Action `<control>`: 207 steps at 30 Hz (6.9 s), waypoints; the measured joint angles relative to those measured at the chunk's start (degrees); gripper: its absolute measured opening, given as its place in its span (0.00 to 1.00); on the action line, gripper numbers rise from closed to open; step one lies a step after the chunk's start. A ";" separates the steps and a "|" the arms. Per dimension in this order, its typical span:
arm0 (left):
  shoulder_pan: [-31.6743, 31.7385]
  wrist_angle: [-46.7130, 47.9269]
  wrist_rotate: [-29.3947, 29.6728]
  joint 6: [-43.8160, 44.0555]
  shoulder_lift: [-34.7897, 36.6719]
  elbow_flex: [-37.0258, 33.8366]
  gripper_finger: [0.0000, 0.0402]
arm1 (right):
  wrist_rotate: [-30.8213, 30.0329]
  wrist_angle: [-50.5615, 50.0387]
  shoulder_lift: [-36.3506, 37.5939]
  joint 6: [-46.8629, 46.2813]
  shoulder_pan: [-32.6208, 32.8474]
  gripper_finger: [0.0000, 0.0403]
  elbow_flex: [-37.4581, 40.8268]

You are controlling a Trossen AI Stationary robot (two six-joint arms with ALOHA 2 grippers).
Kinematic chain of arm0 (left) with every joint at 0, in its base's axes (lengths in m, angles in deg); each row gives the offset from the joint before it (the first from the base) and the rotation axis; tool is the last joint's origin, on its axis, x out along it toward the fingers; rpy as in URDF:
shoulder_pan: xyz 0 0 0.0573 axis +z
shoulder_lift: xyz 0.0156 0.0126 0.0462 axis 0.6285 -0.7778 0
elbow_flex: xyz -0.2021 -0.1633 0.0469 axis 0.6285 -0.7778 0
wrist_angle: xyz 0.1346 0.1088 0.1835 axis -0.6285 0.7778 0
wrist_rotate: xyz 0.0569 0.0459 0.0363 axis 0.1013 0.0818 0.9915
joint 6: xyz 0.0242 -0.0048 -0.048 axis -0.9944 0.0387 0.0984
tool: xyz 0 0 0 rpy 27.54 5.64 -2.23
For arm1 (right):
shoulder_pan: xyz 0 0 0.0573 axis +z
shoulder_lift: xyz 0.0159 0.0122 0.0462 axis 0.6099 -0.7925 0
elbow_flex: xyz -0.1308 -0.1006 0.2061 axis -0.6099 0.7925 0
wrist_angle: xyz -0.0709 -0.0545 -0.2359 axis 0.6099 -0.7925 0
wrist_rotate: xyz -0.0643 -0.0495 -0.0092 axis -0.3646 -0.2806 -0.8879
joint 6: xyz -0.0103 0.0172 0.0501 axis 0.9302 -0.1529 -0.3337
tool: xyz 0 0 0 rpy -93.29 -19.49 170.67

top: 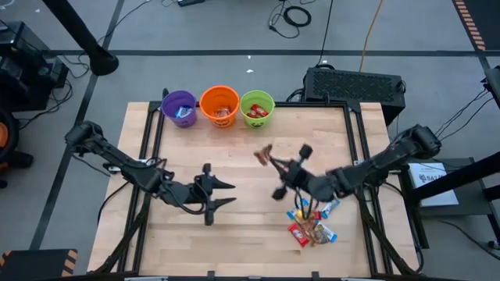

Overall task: Sort candy by brand, put in halloween buckets
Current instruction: Put golden candy into the orange bucket, then put the red chocolate bar into the green bucket, then put the top red chocolate bar into the green bucket

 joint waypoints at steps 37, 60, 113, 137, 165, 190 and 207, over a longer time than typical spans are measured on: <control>3.53 6.31 5.75 -8.72 7.08 0.00 0.45 | 43.00 -4.54 -42.39 -13.13 -44.82 0.14 -41.14; 0.47 6.17 0.86 -7.23 6.62 0.00 0.45 | 44.70 -75.63 -5.81 -15.99 -27.19 0.65 -36.80; 7.44 -10.33 -0.60 -11.67 -13.68 -0.02 0.45 | 40.54 -23.52 -3.21 -29.08 -24.04 0.32 17.94; 7.40 -10.21 -0.67 -11.89 -13.66 -0.02 0.45 | 46.15 -16.68 -3.85 -34.26 -26.91 0.32 22.85; 7.40 -10.44 -0.69 -13.51 -13.66 -0.02 0.45 | 63.10 -19.91 -1.70 -43.36 -20.93 0.12 22.84; 7.44 -10.46 -0.69 -14.49 -13.66 -0.02 0.45 | 59.86 -20.06 -1.14 -40.63 -20.41 0.00 22.82; 7.44 -8.50 -0.69 -13.00 -13.64 0.00 0.45 | 40.70 -27.74 3.22 -46.18 2.67 0.13 21.16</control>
